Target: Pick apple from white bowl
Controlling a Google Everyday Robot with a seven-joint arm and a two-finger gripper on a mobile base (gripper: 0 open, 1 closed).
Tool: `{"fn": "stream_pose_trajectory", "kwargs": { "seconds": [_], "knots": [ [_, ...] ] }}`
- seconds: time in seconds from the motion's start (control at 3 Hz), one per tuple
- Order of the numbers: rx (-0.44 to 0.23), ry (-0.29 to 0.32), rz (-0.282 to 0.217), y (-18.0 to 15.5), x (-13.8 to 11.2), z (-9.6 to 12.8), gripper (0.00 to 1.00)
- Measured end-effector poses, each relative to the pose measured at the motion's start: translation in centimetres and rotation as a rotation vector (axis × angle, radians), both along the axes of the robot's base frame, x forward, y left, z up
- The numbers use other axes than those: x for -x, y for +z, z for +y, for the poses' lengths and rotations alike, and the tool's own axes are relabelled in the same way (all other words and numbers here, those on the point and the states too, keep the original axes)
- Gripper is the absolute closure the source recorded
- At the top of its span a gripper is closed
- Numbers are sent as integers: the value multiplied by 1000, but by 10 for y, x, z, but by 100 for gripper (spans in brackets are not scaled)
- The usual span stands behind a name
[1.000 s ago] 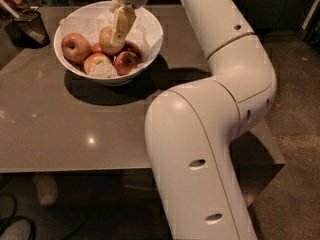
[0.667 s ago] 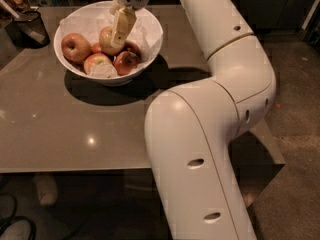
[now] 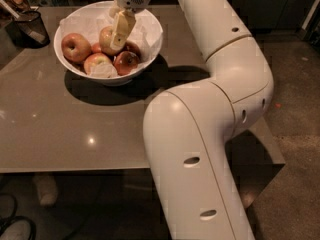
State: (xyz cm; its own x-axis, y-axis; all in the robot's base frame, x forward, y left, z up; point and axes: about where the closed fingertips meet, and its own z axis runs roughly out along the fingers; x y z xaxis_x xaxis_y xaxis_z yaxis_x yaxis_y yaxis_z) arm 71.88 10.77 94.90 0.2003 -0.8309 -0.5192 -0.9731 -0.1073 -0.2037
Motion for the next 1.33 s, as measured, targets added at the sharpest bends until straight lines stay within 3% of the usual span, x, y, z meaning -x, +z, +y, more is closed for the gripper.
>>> {"fn": "stream_pose_trajectory", "kwargs": {
  "seconds": [1.33],
  "knots": [
    [-11,33,35,-16,0,12,22]
  ]
}}
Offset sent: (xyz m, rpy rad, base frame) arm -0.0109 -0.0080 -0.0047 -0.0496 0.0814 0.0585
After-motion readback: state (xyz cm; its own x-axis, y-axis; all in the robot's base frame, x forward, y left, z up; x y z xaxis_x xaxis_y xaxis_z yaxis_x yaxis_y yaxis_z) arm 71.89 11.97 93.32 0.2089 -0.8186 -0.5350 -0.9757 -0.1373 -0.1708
